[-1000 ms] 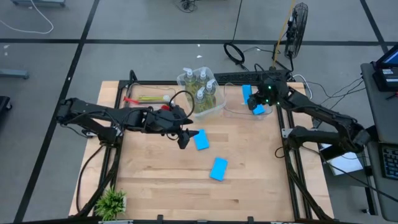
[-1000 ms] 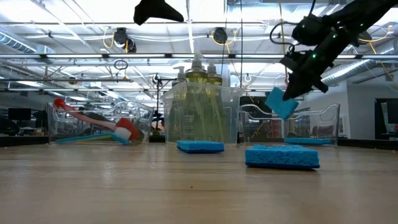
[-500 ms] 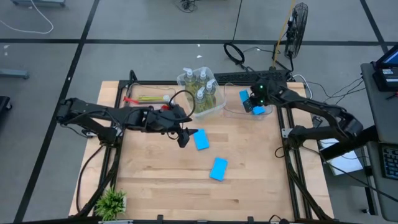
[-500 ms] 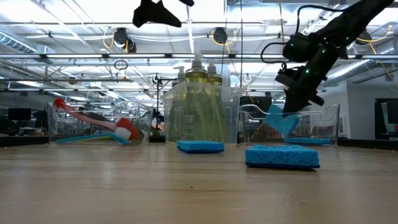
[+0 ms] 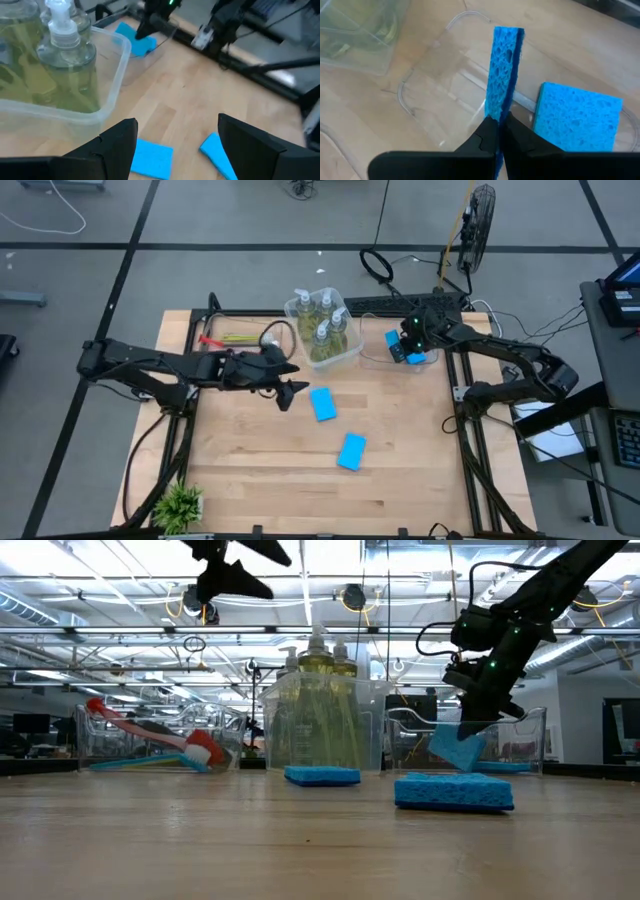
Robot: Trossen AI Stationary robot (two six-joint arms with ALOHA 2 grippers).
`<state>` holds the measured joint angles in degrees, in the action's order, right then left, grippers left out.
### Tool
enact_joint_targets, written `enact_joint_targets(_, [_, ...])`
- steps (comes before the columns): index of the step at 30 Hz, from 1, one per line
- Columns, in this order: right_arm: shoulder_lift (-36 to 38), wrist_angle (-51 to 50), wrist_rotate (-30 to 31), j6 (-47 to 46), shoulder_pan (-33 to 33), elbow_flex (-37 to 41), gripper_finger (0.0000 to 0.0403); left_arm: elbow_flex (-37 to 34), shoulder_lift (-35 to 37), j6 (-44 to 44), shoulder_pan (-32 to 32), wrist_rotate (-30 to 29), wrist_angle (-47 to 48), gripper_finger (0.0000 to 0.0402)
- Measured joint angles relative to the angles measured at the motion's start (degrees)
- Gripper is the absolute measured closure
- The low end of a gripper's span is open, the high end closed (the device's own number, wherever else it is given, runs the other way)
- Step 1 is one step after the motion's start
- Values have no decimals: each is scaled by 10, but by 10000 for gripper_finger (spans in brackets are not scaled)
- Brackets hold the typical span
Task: Pick & Place Kitchen Sink Supplies
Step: Put the blue sponge into the right transparent bin
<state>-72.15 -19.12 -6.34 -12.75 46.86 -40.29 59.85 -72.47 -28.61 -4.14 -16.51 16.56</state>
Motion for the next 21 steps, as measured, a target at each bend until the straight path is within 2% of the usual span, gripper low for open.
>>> enact_joint_targets(6, [-1,-8,0,0,1,0,399,-153,87,-6,-13,22,-180,126])
enact_joint_targets(11, [-1,-11,1,-1,1,0,399,-247,162,-19,-25,20,-248,128])
enact_joint_targets(17, [-1,-16,4,-5,1,0,394,-294,216,-15,-32,15,-288,120])
enact_joint_targets(21, [-1,-27,10,-15,1,0,362,-300,227,-4,-31,15,-287,119])
